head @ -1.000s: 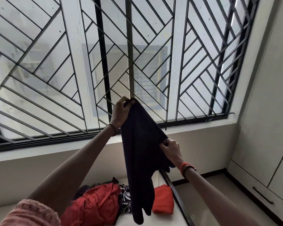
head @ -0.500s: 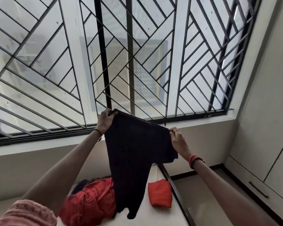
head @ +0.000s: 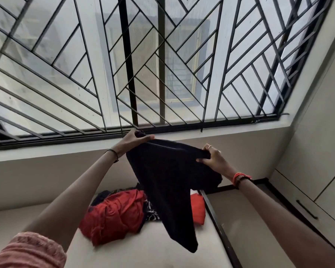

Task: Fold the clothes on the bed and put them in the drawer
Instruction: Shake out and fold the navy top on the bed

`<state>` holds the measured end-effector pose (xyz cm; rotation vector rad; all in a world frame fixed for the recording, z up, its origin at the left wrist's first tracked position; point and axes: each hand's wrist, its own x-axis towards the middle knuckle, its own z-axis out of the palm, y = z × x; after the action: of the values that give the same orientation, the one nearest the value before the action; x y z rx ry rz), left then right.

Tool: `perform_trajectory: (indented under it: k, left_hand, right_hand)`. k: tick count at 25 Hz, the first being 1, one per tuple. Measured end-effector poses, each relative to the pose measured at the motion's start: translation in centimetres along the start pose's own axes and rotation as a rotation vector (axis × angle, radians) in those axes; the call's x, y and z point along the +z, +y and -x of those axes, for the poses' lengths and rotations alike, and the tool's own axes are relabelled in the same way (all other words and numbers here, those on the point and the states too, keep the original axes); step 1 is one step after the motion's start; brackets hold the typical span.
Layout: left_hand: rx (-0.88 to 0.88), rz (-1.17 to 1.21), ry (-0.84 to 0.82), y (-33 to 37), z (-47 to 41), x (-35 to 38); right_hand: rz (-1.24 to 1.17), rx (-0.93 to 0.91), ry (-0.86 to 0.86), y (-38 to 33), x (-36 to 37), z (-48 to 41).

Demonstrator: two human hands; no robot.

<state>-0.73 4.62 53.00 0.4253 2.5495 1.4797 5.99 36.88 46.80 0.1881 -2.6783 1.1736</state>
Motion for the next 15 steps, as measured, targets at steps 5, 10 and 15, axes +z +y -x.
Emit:
perform_trajectory:
  k: [5, 10, 15]
  left_hand:
    - [-0.009, -0.125, -0.09, -3.6, -1.7, 0.2]
    - [-0.107, -0.242, -0.233, -5.8, -4.1, 0.8]
    - [-0.166, -0.45, 0.05, -8.3, -8.4, 2.5]
  right_hand:
    - [-0.104, 0.088, 0.028, 4.3, -0.1, 0.2]
    - [-0.218, 0.268, 0.052, 7.8, 2.3, -1.4]
    - [-0.171, 0.383, 0.137, 10.4, 5.7, -6.0]
